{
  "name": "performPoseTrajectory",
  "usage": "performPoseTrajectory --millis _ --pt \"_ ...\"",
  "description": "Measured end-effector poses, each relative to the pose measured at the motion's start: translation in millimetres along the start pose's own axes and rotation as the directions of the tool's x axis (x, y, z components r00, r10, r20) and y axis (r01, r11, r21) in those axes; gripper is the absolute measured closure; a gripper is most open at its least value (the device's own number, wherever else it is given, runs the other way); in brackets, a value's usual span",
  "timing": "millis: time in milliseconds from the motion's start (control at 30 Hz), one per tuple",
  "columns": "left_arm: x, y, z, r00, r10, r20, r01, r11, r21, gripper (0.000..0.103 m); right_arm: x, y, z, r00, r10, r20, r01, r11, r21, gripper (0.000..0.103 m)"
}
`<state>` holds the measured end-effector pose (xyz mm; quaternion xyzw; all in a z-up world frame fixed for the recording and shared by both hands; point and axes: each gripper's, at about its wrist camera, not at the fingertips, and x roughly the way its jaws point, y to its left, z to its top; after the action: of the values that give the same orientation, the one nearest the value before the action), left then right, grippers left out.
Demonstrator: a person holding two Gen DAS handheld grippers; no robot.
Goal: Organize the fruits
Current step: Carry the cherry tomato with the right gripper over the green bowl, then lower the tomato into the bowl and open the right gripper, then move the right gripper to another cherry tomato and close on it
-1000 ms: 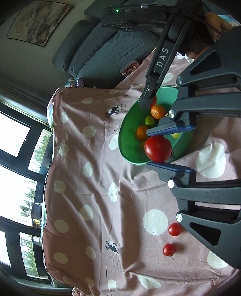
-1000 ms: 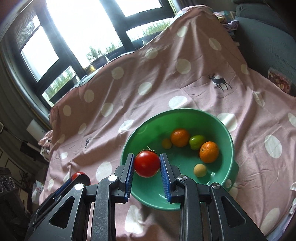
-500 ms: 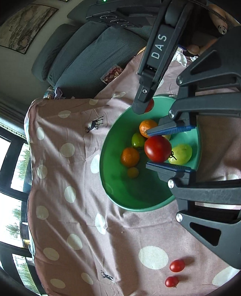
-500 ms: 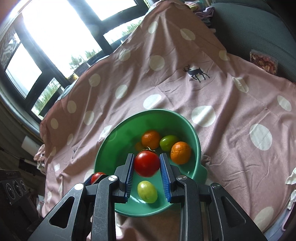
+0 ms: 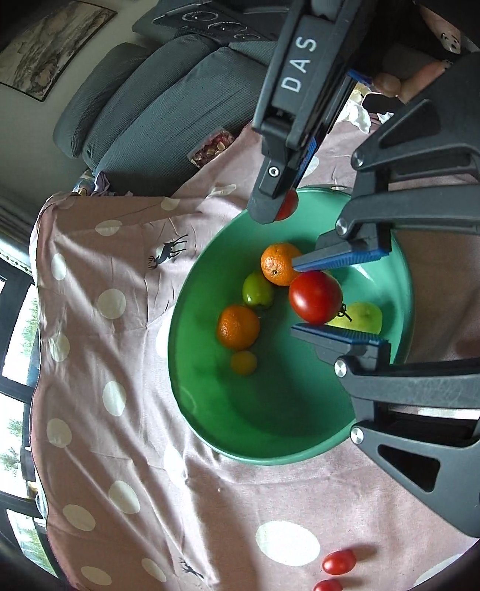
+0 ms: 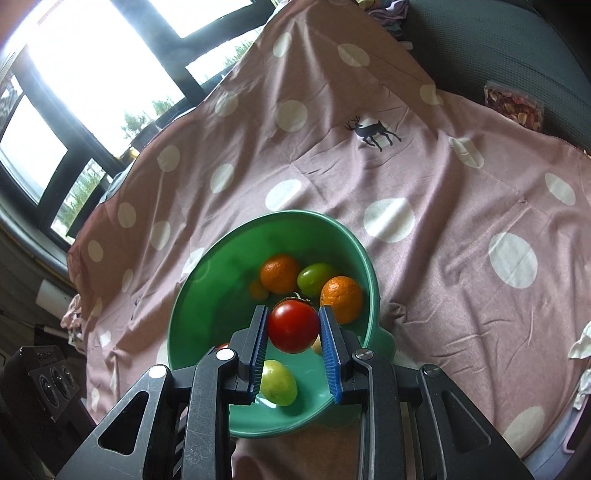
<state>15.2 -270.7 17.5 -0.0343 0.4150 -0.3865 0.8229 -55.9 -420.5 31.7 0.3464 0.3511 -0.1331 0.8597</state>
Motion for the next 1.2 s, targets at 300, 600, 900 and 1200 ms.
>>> performPoseTrajectory --millis 300,600,900,1200 --pt "-44 20 1 0.997 -0.003 0.071 0.005 0.999 -0.037 0.042 0 10 -2 0.999 -0.033 0.009 0.033 0.999 -0.034 0.054" --pt "-118 100 -3 0.973 0.192 0.125 -0.176 0.976 -0.126 0.029 -2 36 -10 0.998 -0.028 0.05 0.034 0.992 -0.124 0.041" --pt "-152 189 -23 0.941 0.325 0.098 -0.281 0.907 -0.314 0.028 6 69 -27 0.997 -0.024 0.075 0.04 0.975 -0.22 0.041" --pt "-143 212 -26 0.951 0.303 0.064 -0.264 0.9 -0.346 0.028 15 114 -51 0.996 0.091 0.007 -0.083 0.939 -0.333 0.041"
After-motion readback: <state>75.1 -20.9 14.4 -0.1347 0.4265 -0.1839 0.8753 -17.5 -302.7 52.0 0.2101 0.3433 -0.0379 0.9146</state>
